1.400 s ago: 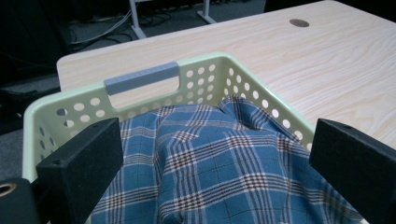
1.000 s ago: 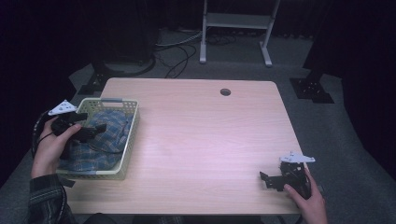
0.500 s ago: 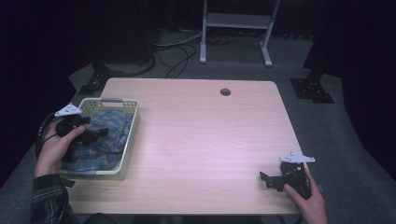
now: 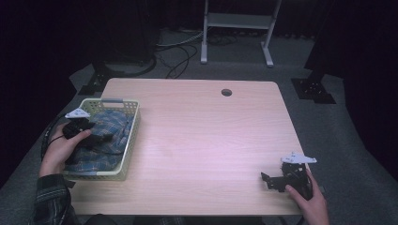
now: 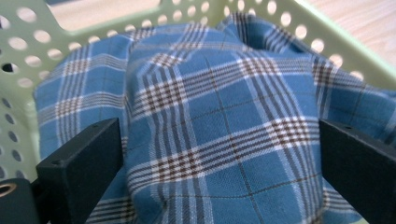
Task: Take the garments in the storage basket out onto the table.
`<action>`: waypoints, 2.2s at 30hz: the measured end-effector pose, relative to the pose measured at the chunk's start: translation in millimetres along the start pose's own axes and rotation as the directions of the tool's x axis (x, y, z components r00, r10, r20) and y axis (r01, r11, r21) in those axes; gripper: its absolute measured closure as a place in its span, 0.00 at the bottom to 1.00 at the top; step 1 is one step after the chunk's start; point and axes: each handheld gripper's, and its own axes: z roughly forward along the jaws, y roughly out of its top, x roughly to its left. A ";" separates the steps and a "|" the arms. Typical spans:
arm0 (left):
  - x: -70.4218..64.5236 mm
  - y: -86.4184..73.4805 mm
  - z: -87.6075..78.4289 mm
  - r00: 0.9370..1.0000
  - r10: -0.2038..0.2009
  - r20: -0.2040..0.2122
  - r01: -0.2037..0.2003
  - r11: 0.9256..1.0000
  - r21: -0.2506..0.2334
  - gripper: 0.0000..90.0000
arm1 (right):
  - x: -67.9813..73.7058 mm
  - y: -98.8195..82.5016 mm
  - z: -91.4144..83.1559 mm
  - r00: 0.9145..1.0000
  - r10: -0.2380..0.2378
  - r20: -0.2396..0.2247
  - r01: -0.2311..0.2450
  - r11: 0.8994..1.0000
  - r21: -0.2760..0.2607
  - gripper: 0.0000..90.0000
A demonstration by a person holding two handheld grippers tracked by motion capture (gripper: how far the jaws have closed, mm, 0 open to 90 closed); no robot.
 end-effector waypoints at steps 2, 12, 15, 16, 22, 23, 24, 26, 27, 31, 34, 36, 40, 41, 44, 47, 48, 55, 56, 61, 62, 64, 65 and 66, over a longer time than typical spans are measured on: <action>-0.5 -0.4 1.6 1.000 0.004 0.000 -0.004 1.000 0.016 0.02 | 0.0 0.0 0.0 1.000 0.000 0.000 0.000 1.000 0.000 0.00; -2.9 -1.8 7.8 1.000 0.019 -0.003 -0.019 0.997 0.074 0.02 | 0.0 0.0 0.0 1.000 0.000 0.000 0.000 1.000 0.000 0.00; -3.2 -2.3 9.2 1.000 0.019 -0.003 -0.019 0.997 0.080 0.02 | 0.0 0.0 0.0 1.000 0.000 0.000 0.000 1.000 0.000 0.00; -3.2 -2.5 10.1 1.000 0.017 -0.005 -0.016 0.996 0.088 0.00 | 0.0 0.0 0.0 1.000 0.000 0.000 0.000 1.000 0.000 0.00; -4.4 -3.3 13.2 1.000 0.020 -0.009 -0.019 0.994 0.108 0.00 | 0.0 0.0 0.0 1.000 0.000 0.000 0.000 1.000 0.000 0.00; -4.6 -3.3 13.7 1.000 0.023 -0.010 -0.021 0.994 0.111 0.00 | 0.0 0.0 0.0 1.000 0.000 0.000 0.000 1.000 0.000 0.00; -4.9 -3.4 14.1 1.000 0.023 -0.011 -0.022 0.993 0.114 0.00 | 0.0 0.0 0.0 1.000 0.000 0.000 0.000 1.000 0.000 0.00; -5.4 -3.5 14.6 1.000 0.026 -0.013 -0.024 0.992 0.120 0.00 | 0.0 0.0 0.0 1.000 0.000 0.000 0.000 1.000 0.000 0.00; -5.6 -3.5 14.8 1.000 0.026 -0.013 -0.024 0.992 0.121 0.00 | 0.0 0.0 0.0 1.000 0.000 0.000 0.000 1.000 0.000 0.00; -6.4 -4.1 15.4 1.000 0.027 -0.012 -0.025 0.992 0.124 0.00 | 0.0 0.0 0.0 1.000 0.000 0.000 0.000 1.000 0.000 0.00; -7.4 -4.4 16.2 0.999 0.030 -0.017 -0.028 0.991 0.132 0.00 | 0.0 0.0 0.0 1.000 0.000 0.000 0.000 1.000 0.000 0.00; -8.1 -4.4 17.0 0.999 0.036 -0.017 -0.033 0.990 0.138 0.00 | 0.0 0.0 0.0 1.000 0.000 0.000 0.000 1.000 0.000 0.00; -9.1 -3.3 19.2 0.999 0.029 -0.035 -0.023 0.986 0.164 0.01 | 0.0 0.0 0.0 1.000 0.000 0.000 0.000 1.000 0.000 0.00; -9.1 -3.1 19.2 0.999 0.028 -0.037 -0.021 0.986 0.165 0.02 | 0.0 0.0 0.0 1.000 0.000 0.000 0.000 1.000 0.000 0.00; -8.7 -3.1 19.0 0.999 0.024 -0.045 -0.016 0.986 0.166 0.05 | 0.0 0.0 0.0 1.000 0.000 0.000 0.000 1.000 0.000 0.00; -9.2 -2.8 18.8 0.998 0.028 -0.049 -0.020 0.985 0.172 0.10 | 0.0 0.0 0.0 1.000 0.000 0.000 0.000 1.000 0.000 0.00; -9.1 -2.9 18.5 0.998 0.029 -0.050 -0.020 0.985 0.172 0.13 | 0.0 0.0 0.0 1.000 0.000 0.000 0.000 1.000 0.000 0.00; -8.8 0.1 10.7 0.997 0.020 -0.074 -0.009 0.988 0.152 0.47 | 0.0 0.0 0.0 1.000 0.000 0.000 0.000 1.000 0.000 0.00; -8.9 0.3 10.7 0.997 0.015 -0.077 -0.003 0.988 0.152 0.50 | 0.0 0.0 0.0 1.000 0.000 0.000 0.000 1.000 0.000 0.00; -9.2 1.2 9.1 0.996 0.009 -0.085 0.004 0.988 0.153 0.59 | 0.0 0.0 0.0 1.000 0.000 0.000 0.000 1.000 0.000 0.00; -9.2 1.4 8.7 0.996 0.006 -0.086 0.007 0.988 0.153 0.60 | 0.0 0.0 0.0 1.000 0.000 0.000 0.000 1.000 0.000 0.00; -8.7 1.4 7.7 0.996 -0.002 -0.084 0.015 0.988 0.152 0.64 | 0.0 0.0 0.0 1.000 0.000 0.000 0.000 1.000 0.000 0.00; -8.3 1.3 7.5 0.997 -0.003 -0.083 0.016 0.989 0.149 0.65 | 0.0 0.0 0.0 1.000 0.000 0.000 0.000 1.000 0.000 0.00; -7.9 1.2 6.9 0.996 -0.009 -0.084 0.021 0.989 0.146 0.66 | 0.0 0.0 0.0 1.000 0.000 0.000 0.000 1.000 0.000 0.00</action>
